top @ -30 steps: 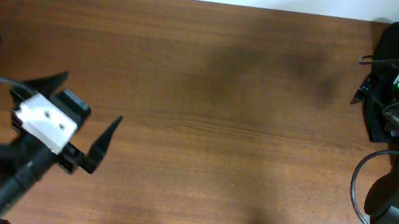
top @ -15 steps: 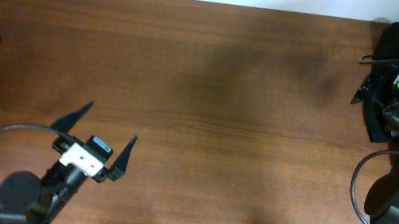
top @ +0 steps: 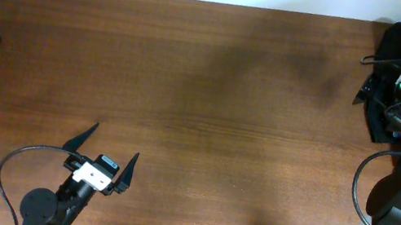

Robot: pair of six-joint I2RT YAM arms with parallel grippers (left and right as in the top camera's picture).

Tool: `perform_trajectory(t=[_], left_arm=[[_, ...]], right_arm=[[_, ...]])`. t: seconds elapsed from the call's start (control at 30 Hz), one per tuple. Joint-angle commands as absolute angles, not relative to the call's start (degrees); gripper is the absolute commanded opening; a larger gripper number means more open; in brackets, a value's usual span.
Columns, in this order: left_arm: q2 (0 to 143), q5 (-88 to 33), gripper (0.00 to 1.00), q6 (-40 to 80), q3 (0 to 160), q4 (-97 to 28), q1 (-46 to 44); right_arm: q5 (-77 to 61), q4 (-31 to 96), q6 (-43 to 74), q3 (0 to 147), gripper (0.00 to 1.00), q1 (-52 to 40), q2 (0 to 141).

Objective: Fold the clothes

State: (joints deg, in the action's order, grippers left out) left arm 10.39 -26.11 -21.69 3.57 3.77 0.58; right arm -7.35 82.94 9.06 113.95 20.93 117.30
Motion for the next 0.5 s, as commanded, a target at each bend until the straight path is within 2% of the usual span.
perform_trajectory(t=[0.0, 0.27, 0.47], left_arm=[[8.64, -23.92, 0.99, -21.93, 1.48, 4.05, -0.3], [4.89, -12.91, 0.99, -15.81, 0.58, 2.46, -1.61], [0.14, -9.15, 0.99, -15.84, 0.58, -2.81, -1.87]], right_arm=[[-6.87, 82.91, 9.5, 114.65, 0.98, 21.04, 116.73], [-6.87, 82.91, 9.47, 114.65, 0.99, 21.04, 116.73], [-6.87, 82.91, 9.47, 114.65, 0.99, 21.04, 116.73]])
